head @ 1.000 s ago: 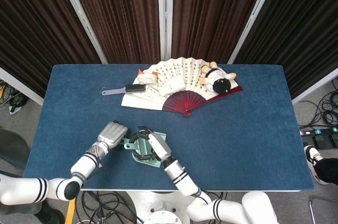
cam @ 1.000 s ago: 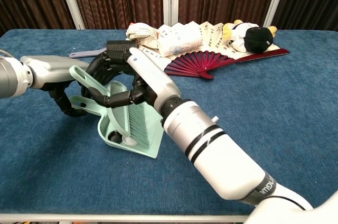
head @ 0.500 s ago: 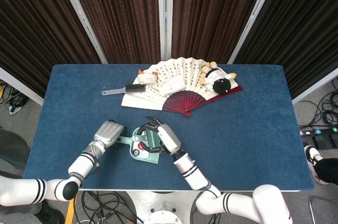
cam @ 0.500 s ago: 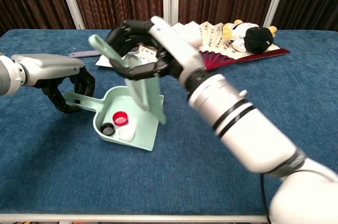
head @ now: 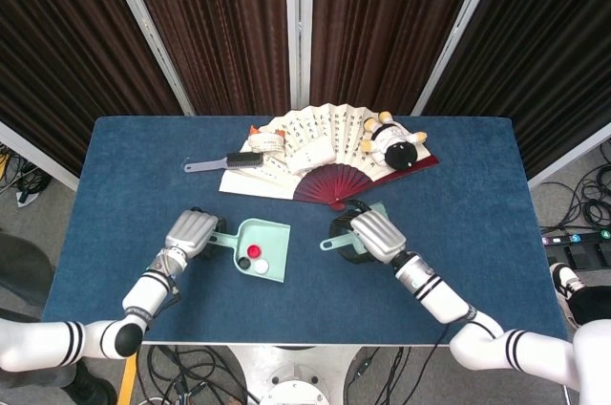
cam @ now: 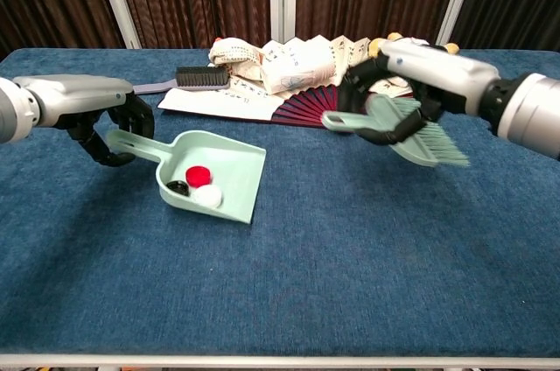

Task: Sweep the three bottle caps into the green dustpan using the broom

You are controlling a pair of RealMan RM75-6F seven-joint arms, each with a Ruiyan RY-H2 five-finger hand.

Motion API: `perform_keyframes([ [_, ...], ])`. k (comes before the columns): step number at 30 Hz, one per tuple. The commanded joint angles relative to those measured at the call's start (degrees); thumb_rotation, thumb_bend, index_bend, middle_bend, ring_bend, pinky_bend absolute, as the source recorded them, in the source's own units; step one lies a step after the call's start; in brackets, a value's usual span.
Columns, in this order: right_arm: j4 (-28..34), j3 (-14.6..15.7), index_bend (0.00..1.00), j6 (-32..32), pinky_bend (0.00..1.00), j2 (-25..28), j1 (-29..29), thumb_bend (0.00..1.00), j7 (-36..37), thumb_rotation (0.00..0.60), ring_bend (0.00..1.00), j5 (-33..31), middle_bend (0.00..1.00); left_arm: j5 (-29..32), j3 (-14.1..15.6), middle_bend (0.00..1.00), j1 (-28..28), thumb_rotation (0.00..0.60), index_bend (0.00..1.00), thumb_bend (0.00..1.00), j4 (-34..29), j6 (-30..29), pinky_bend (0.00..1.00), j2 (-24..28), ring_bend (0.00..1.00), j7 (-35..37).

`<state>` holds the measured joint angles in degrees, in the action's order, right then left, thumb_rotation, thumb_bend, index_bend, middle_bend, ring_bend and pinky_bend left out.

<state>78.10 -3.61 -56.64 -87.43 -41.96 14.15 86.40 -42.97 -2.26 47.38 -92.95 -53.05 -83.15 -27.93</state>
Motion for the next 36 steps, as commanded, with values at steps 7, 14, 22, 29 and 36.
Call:
perform_keyframes([
  [7,-3.2,3.5,0.46,9.7,0.0,-0.3,-1.2,0.48,-15.1,0.6,0.13,-4.2,0.47,-2.3,-1.4,0.27,-2.0,0.6,0.23,0.18,-1.0,-4.6,0.22,0.2,0.2,1.4],
  [14,0.0,1.9,0.09,6.4,0.0,2.5,1.3,0.4,-14.7,0.6,0.0,-6.6,0.23,-8.0,-2.2,0.26,-6.2,0.6,0.22,0.17,-3.0,-10.8,0.2,4.0,0.19,5.6],
  [22,2.6,0.9,0.03,-2.7,0.01,10.9,7.2,0.25,-8.8,0.6,0.01,-5.9,0.21,-11.8,-2.4,0.27,-13.1,0.6,0.23,0.17,-1.8,-17.3,0.19,9.1,0.19,12.1],
  [29,2.7,2.5,0.06,-15.7,0.12,18.2,16.7,0.32,-3.0,0.6,0.03,-3.7,0.25,-17.5,0.7,0.27,-22.1,0.6,0.26,0.17,-0.3,-27.4,0.16,12.4,0.19,15.1],
  [36,3.7,5.2,0.1,-26.5,0.12,20.3,26.6,0.32,-1.3,0.6,0.03,-2.4,0.25,-23.1,3.8,0.27,-31.5,0.6,0.26,0.16,-1.0,-38.4,0.15,12.1,0.19,16.5],
])
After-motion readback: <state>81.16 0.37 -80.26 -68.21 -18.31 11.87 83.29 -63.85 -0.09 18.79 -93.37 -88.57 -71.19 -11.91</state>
